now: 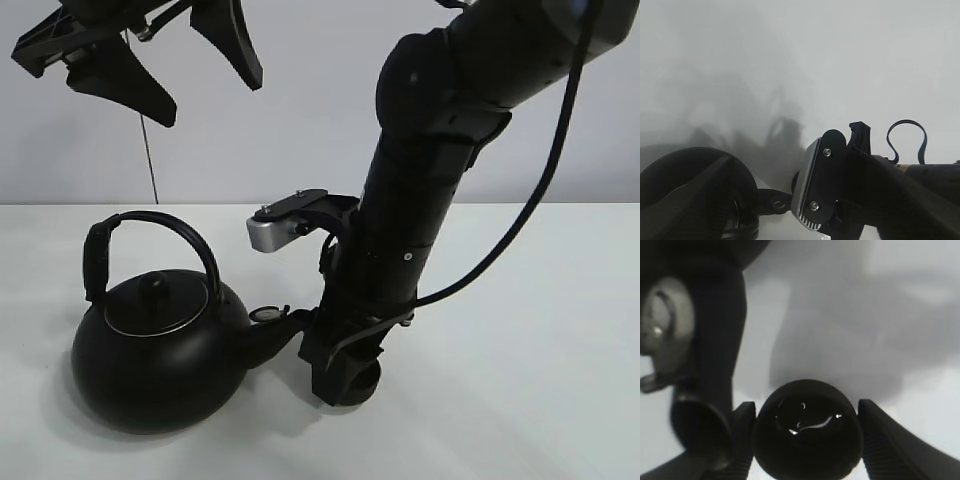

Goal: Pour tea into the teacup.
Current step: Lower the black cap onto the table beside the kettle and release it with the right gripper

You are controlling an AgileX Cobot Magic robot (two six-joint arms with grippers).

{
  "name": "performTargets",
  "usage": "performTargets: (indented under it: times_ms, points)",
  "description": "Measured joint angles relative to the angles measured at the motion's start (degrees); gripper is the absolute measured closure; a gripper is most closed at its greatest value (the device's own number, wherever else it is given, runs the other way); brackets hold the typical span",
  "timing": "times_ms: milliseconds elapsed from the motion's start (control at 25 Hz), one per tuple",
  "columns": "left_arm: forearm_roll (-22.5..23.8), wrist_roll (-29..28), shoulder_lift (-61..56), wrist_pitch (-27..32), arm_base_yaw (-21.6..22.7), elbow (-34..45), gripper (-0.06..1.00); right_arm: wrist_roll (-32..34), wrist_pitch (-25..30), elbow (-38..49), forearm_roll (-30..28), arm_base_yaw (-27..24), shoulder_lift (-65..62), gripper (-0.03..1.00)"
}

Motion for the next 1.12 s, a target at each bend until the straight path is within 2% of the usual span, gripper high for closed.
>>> performTargets:
  times_ms: [760,1120]
  points:
    - [0.0,0.0,0.0,0.0,0.0,0.0,0.42,0.1,-0.6,-0.2,2.4,0.0,0.4,0.57]
    - [0.0,0.0,0.0,0.0,0.0,0.0,0.42,1.2,0.1,-0.2,2.8,0.0,0.4,0.54]
